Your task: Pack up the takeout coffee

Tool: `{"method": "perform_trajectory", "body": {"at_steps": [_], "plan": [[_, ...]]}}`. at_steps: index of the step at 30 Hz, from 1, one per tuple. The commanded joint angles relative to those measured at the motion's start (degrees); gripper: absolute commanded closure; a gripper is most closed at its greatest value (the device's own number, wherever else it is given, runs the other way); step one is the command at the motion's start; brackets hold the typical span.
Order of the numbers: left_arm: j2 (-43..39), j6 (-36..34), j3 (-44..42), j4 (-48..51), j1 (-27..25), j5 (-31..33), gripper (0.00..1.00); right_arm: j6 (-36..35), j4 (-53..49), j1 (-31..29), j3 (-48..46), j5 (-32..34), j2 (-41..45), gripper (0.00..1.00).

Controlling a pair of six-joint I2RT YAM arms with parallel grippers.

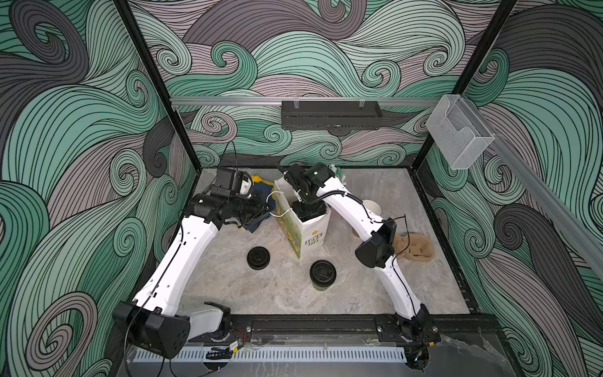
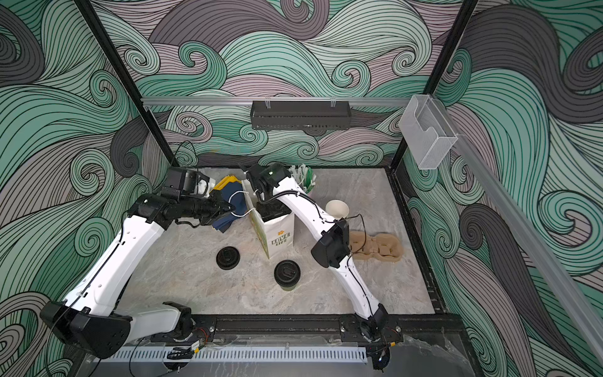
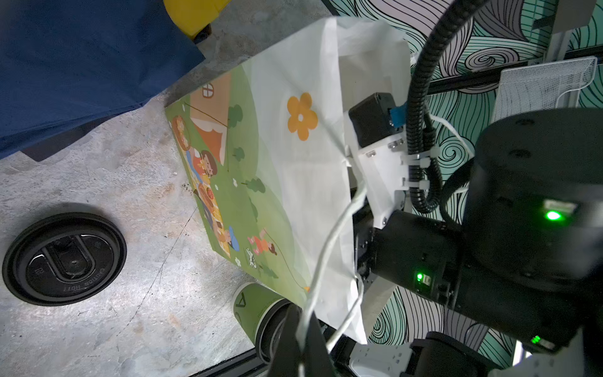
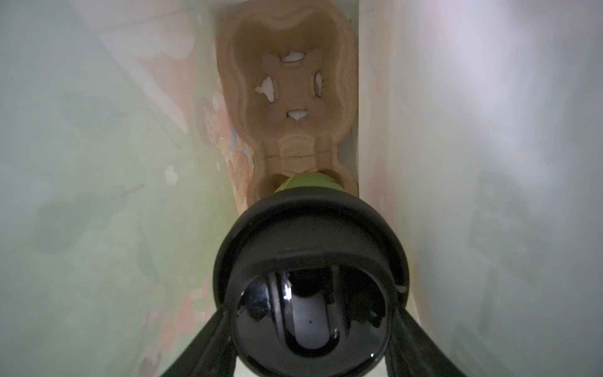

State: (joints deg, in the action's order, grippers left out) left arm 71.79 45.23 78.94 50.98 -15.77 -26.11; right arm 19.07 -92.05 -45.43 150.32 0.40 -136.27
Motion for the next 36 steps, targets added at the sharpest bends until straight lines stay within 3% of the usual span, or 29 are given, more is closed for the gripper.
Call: {"method": "perform_trajectory", "body": {"at_steps": [1, 17, 29, 36], "plan": [[-0.2, -0.5, -0.3, 0.3, 0.3, 0.0, 0.95, -0.4, -8.8, -0.2, 0.8, 0.7, -2.4, 0.48], [-0.7, -0.2, -0.9, -0.3, 0.3, 0.6, 0.95, 1.6, -8.4, -0.1, -2.3, 6.4, -0.2, 0.51], [-0.6, -0.1, -1.4, -0.4, 0.3, 0.6, 0.96, -0.1, -6.0, -0.3, 0.3, 2.5, -4.3, 0.52], [-0.4, 0.0, -1.3, -0.5, 0.3, 0.7, 0.96, 0.6, -6.1, -0.3, -1.1, 2.5, -1.1, 0.52]]}}
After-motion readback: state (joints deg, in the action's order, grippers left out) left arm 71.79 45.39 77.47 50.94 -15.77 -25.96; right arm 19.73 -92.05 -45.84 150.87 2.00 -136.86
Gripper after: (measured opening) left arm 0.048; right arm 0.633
